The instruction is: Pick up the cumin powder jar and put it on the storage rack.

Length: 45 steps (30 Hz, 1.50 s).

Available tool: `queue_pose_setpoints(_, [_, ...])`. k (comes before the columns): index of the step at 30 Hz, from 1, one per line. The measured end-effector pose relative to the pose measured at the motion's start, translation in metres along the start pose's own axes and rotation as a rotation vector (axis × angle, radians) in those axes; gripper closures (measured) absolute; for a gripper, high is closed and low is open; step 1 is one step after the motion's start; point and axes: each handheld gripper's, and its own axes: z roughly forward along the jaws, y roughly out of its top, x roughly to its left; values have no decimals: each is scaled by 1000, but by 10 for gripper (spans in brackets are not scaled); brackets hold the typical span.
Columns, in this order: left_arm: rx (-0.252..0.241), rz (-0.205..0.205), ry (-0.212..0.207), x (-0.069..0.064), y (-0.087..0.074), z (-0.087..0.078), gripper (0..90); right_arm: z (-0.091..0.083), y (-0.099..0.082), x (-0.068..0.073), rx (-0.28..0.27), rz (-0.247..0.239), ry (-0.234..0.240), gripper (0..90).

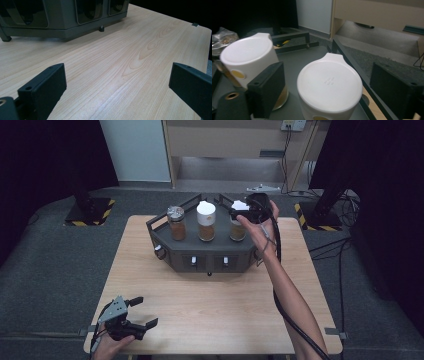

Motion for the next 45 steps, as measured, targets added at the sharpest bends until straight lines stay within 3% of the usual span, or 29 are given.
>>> queue_pose_setpoints(4, [1, -1, 1, 0, 0, 0, 3, -14, -1, 3, -22, -54, -9, 95])
queue_pose_setpoints(10, [-4, -7, 3, 0, -1, 0, 3, -35, -9, 5, -68, -82, 9, 96])
queue_pose_setpoints(17, [-9, -16, 9, 1, -1, 0, 3, -62, -22, 8, -110, -100, 61, 96])
queue_pose_setpoints(24, [-7, -16, 10, 1, -1, 1, 3, -88, -46, 12, -137, -138, 133, 94])
queue_pose_setpoints(38, [-9, -22, 6, 2, -2, 0, 3, -121, -85, 14, -170, -159, 214, 82])
queue_pose_setpoints(45, [-39, -52, -3, 6, -6, -3, 3, -132, -104, 14, -166, -160, 245, 61])
